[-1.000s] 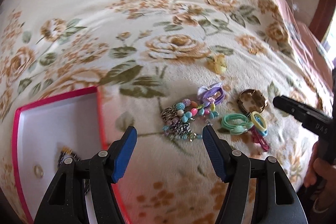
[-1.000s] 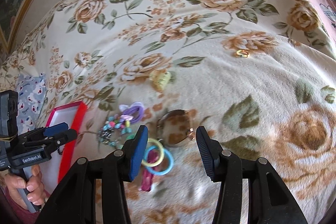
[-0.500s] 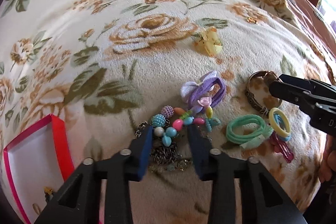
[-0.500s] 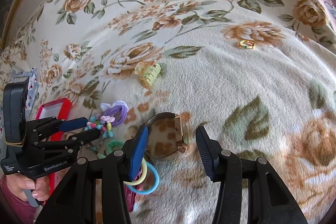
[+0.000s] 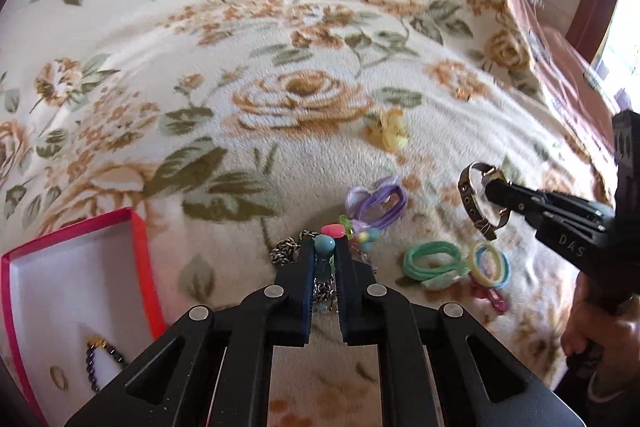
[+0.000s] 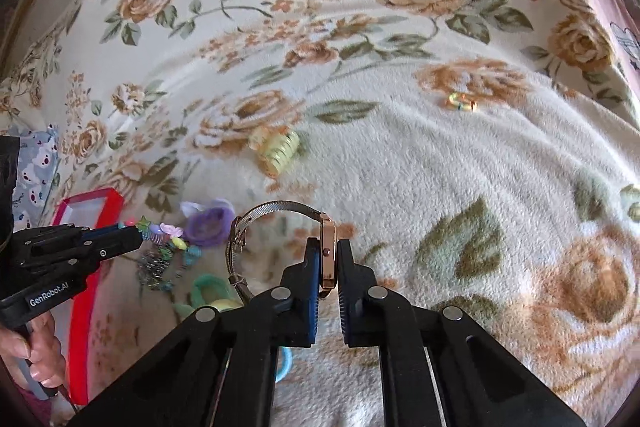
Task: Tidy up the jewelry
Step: 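Grasp the pastel beaded bracelet with the left tool while the right tool grasps the rose-gold watch, then carry the beaded bracelet with the left tool while the right tool carries the watch into the box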
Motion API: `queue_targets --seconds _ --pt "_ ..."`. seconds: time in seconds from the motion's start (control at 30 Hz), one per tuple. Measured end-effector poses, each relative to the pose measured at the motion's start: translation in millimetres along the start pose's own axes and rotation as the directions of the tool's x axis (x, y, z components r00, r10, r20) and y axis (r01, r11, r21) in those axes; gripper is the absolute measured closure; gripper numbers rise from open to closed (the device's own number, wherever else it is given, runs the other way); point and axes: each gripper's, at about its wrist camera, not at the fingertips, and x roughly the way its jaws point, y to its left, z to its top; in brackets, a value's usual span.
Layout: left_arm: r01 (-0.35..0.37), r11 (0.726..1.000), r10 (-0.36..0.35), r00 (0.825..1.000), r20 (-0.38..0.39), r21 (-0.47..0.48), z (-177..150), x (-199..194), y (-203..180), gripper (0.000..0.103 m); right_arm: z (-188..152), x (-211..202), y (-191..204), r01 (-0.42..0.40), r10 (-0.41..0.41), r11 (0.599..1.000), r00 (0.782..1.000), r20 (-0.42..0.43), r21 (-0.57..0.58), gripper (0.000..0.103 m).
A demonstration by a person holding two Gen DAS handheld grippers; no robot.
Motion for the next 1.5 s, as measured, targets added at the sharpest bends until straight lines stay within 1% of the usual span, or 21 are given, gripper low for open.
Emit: queue_targets --seconds 0.13,0.33,0.47,0.63,0.9,1.17,1.37,1.5 --pt "0.019 0.999 -0.018 0.999 0.044 -0.040 -7.1 -29.7 8.3 0.095 3.1 -13.6 10.5 -0.028 0.028 1.000 0.999 0.027 -0.011 0.096" --pt "0.036 0.995 -0.028 0.995 0.095 -0.088 -22.3 -69.4 20.7 0.095 3.8 -27.7 36.0 -0.073 0.075 0.996 0.996 0.038 -0.054 0.096" --pt "0.030 0.993 -0.015 0.992 0.123 -0.117 -35.5 -94.8 30.0 0.095 0.6 -30.6 57.7 -0.105 0.108 0.990 0.994 0.028 -0.090 0.096" --pt "0.028 0.986 -0.002 0.989 0.151 -0.165 -54.0 -121.7 45.1 0.095 -7.9 -28.2 88.8 -0.151 0.152 0.979 0.988 -0.004 -0.137 0.096" --pt "0.004 0.969 0.039 0.985 0.168 -0.248 -81.3 -152.1 73.3 0.095 -18.0 -23.1 137.3 -0.229 0.223 0.954 0.974 -0.052 -0.195 0.096" --pt "-0.023 0.945 0.083 0.982 0.169 -0.327 -111.9 -179.0 100.5 0.095 -27.9 -16.3 186.7 -0.295 0.279 0.920 0.955 -0.098 -0.256 0.096" --pt "-0.041 0.927 0.106 0.982 0.157 -0.372 -126.8 -186.5 118.0 0.095 -38.2 -11.3 223.3 -0.338 0.310 0.890 0.941 -0.135 -0.307 0.096" --pt "-0.044 0.918 0.108 0.984 0.141 -0.394 -132.7 -181.9 126.0 0.095 -46.8 -5.6 241.9 -0.356 0.318 0.873 0.934 -0.165 -0.333 0.096"
